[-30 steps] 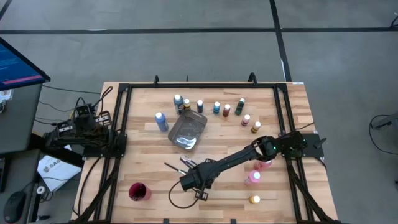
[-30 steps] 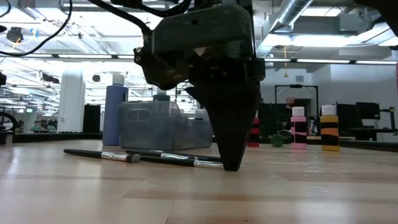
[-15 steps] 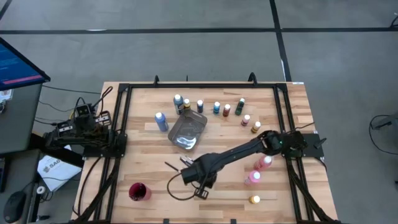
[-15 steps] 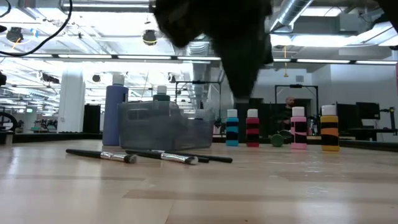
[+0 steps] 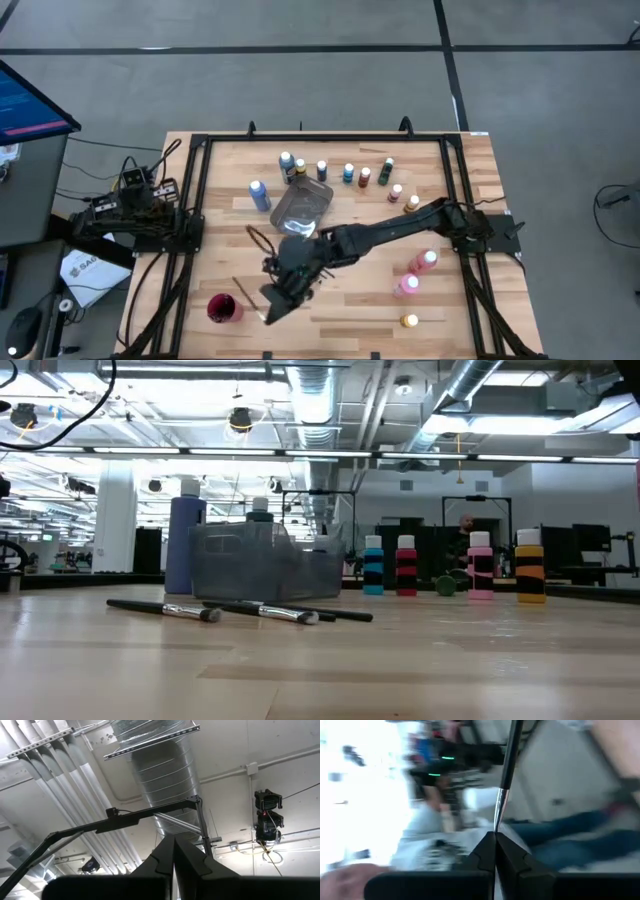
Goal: Pick & Place Paint Supplies
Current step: Put the silver paintbrush into the red cup
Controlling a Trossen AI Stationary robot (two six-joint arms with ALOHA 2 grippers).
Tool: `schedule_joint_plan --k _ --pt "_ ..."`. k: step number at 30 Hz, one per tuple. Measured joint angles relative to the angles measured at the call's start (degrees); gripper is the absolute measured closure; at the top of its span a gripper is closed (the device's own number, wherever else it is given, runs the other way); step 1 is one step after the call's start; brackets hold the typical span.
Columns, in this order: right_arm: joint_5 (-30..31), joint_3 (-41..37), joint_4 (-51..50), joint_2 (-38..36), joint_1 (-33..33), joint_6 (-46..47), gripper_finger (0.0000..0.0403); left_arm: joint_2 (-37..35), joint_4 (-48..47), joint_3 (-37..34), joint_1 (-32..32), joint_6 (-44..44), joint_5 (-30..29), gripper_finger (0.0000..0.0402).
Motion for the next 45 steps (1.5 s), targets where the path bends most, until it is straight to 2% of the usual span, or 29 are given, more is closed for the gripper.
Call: schedule_joint_plan --k 2,8,15,30,36,45 --pt "-0.7 0.0 5.8 1.6 -0.3 4.3 0.0403 0.0 0.0 0.0 0.0 0.0 0.0 0.0399" --pt "-2.8 -0.2 10.3 5.3 -0.2 9.9 0.0403 0.0 0.0 0.0 0.0 0.0 0.0 0.0399" --pt "-3.5 0.1 24.9 11.0 0.3 19.1 0.0403 0.0 0.0 0.0 0.0 0.0 0.0 0.0399" --pt "-1.3 -0.1 26.9 13.1 0.2 30.1 0.0403 0.0 -0.2 0.0 0.0 0.0 0.0 0.0399" --pt "1.7 -0.1 26.9 13.1 0.6 37.8 0.0403 0.0 -0.2 0.0 0.0 0.0 0.0 0.0399" --pt "5.6 -0.1 26.9 13.1 0.0 43.4 0.0403 0.0 -0.2 0.0 0.0 0.0 0.0 0.0399"
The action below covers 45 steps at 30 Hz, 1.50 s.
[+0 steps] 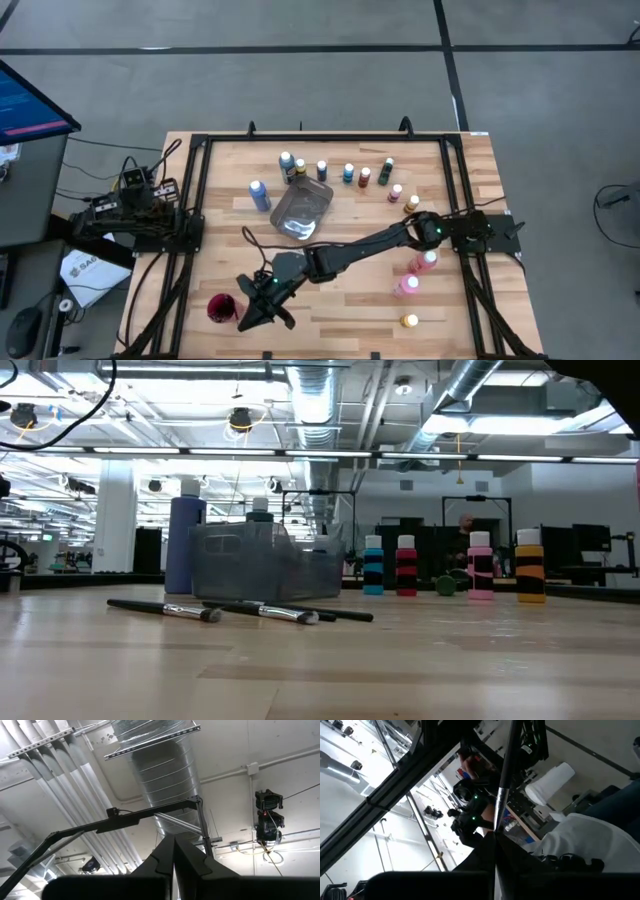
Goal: Pick & Place Paint Supplies
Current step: Put the silver paintbrush into the red cup
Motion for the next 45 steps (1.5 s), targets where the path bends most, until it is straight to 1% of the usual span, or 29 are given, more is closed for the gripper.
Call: schedule_joint_plan --k 7,10,13,18,21,24,25,28,30,33,34,36,39,41,42,45 --pt "0.2 0.0 0.0 0.0 -0.2 2.8 0.0403 0.0 0.0 0.0 0.0 0.0 0.0 0.0399" --pt "0.4 0.0 0.0 0.0 -0.3 2.4 0.0394 0.0 0.0 0.0 0.0 0.0 0.0 0.0399" --pt "1.1 0.0 0.0 0.0 -0.3 1.7 0.0371 0.0 0.0 0.0 0.0 0.0 0.0 0.0399" --pt "1.7 0.0 0.0 0.0 -0.7 -0.2 0.0317 0.0 0.0 0.0 0.0 0.0 0.0 0.0399" --pt "1.9 0.0 0.2 0.0 -1.5 -5.7 0.0286 0.0 0.0 0.0 0.0 0.0 0.0 0.0399" --pt "1.1 0.0 2.1 -0.1 -2.5 -17.9 0.0261 0.0 0.0 0.0 0.0 0.0 0.0 0.0399" --pt "0.0 0.0 0.9 -0.4 -2.8 -21.9 0.0254 0.0 0.0 0.0 0.0 0.0 0.0 0.0399" --pt "-4.3 0.0 -9.0 -2.2 -3.7 -33.6 0.0245 0.0 0.0 0.0 0.0 0.0 0.0 0.0399" --pt "-6.2 0.0 -21.2 -3.8 -3.8 -43.1 0.0244 0.0 0.0 0.0 0.0 0.0 0.0 0.0399" --pt "-5.3 0.0 -39.9 -6.2 -3.7 -59.0 0.0249 0.0 0.0 0.0 0.0 0.0 0.0 0.0399" --pt "-3.9 0.0 -45.6 -7.0 -3.5 -63.7 0.025 0.0 0.0 0.0 0.0 0.0 0.0 0.0399" --pt "0.8 0.0 -55.3 -8.5 -3.0 -72.6 0.0254 0.0 0.0 0.0 0.0 0.0 0.0 0.0399" --pt "10.6 0.0 -66.2 -10.0 -2.2 -82.9 0.0257 0.0 0.0 0.0 0.0 0.0 0.0 0.0399" --pt "16.5 0.0 -70.6 -10.1 -1.5 -88.1 0.0255 0.0 0.0 0.0 0.0 0.0 0.0 0.0399" --pt "18.4 0.0 -72.2 -10.0 -1.3 -90.3 0.0252 0.0 0.0 0.0 0.0 0.0 0.0 0.0399" --pt "21.0 0.0 -73.6 -9.8 -0.6 -94.2 0.0233 0.0 0.0 0.0 0.0 0.0 0.0 0.0399"
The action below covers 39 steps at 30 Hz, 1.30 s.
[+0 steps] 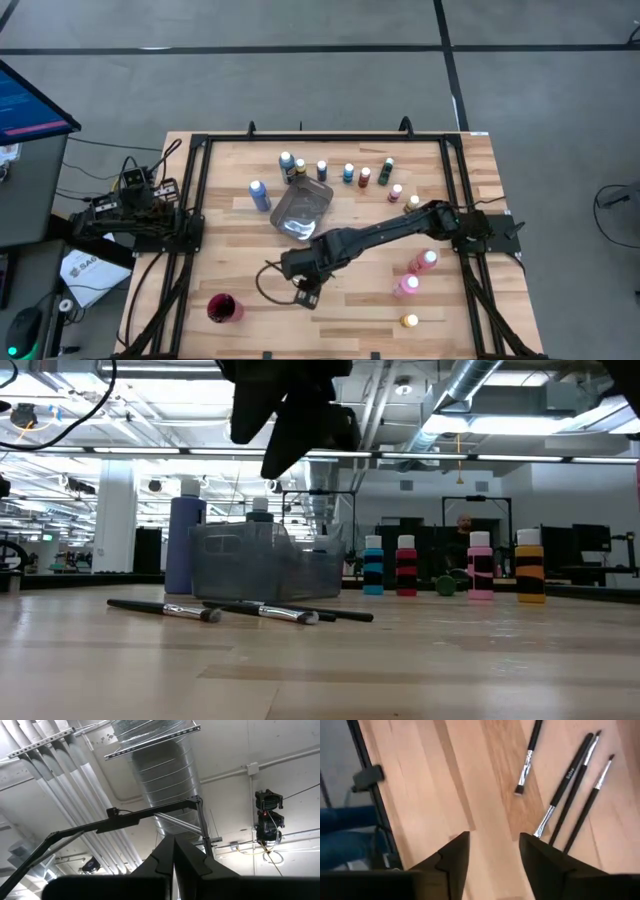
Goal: Pick & Place Paint Supplies
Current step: Put the silver paintbrush into the red cup
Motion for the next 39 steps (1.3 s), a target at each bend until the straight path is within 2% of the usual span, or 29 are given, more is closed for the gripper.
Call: schedule_joint_plan --k 3,7,9,19,22,24,29,39 --pt "3.1 0.0 -0.7 0.4 0.3 -2.5 0.0203 0.0 0.0 0.0 0.0 0.0 0.0 0.0399" --pt "14.0 0.0 -0.4 0.3 0.2 -3.3 0.0172 0.0 0.0 0.0 0.0 0.0 0.0 0.0399" --pt "15.8 0.0 0.2 0.3 -0.2 -4.5 0.0166 0.0 0.0 0.0 0.0 0.0 0.0 0.0399" --pt "13.6 0.4 3.8 4.3 0.2 -3.5 0.0164 0.0 0.0 0.0 0.0 0.0 0.0 0.0399" --pt "13.4 -0.4 0.9 6.0 0.7 -2.3 0.0164 0.0 0.0 0.0 0.0 0.0 0.0 0.0399" --pt "13.4 0.1 4.3 7.8 0.6 -0.8 0.0164 0.0 0.0 0.0 0.0 0.0 0.0 0.0399" --pt "12.7 0.1 4.8 9.6 0.4 -0.1 0.0164 0.0 0.0 0.0 0.0 0.0 0.0 0.0399" --pt "13.5 0.0 6.7 10.8 0.4 0.9 0.0164 0.0 0.0 0.0 0.0 0.0 0.0 0.0399"
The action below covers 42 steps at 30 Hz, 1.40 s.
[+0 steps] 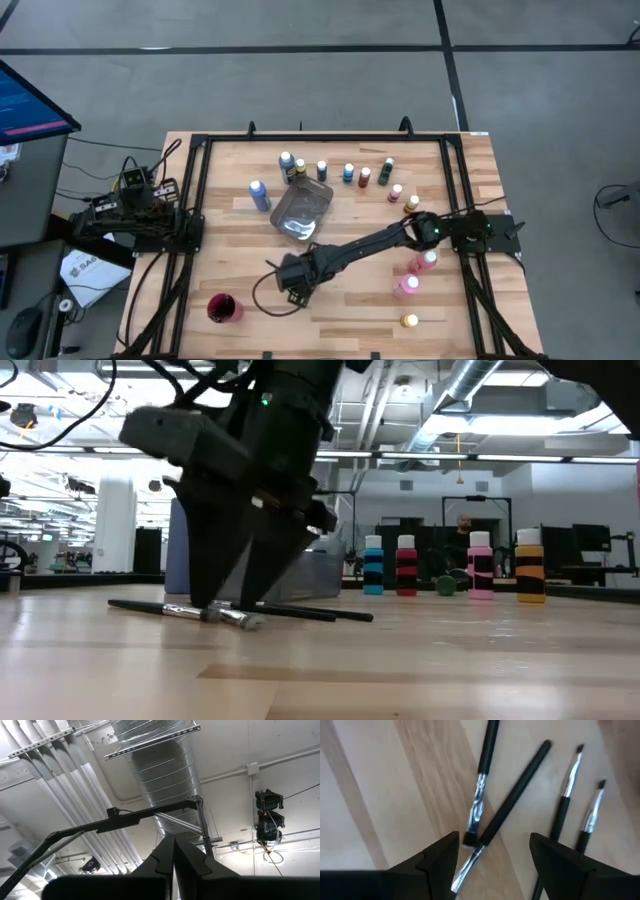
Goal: Pick & Place Paint Supplies
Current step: Put the silver paintbrush into the red cup
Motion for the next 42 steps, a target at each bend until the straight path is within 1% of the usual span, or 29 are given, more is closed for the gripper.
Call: schedule_joint_plan --k 5,11,18,23,31,37,42 --pt "-0.2 0.0 -1.6 0.0 0.2 0.3 0.0164 0.0 0.0 0.0 0.0 0.0 0.0 0.0399" --pt "-3.1 0.0 -11.3 -0.1 1.4 4.5 0.0173 0.0 0.0 0.0 0.0 0.0 0.0 0.0399" --pt "-3.7 0.0 -11.0 -0.1 4.3 5.0 0.0176 0.0 0.0 0.0 0.0 0.0 0.0 0.0399" --pt "-3.9 0.0 -11.0 -0.2 4.5 5.3 0.0177 0.0 0.0 0.0 0.0 0.0 0.0 0.0399" --pt "-3.3 0.0 -14.9 -4.5 4.6 -2.3 0.0178 0.0 0.0 0.0 0.0 0.0 0.0 0.0399" --pt "-3.1 0.0 -15.2 -4.8 4.3 -6.6 0.0178 0.0 0.0 0.0 0.0 0.0 0.0 0.0399" --pt "-3.1 -0.1 -13.2 -3.5 3.5 -7.9 0.0178 0.0 0.0 0.0 0.0 0.0 0.0 0.0399"
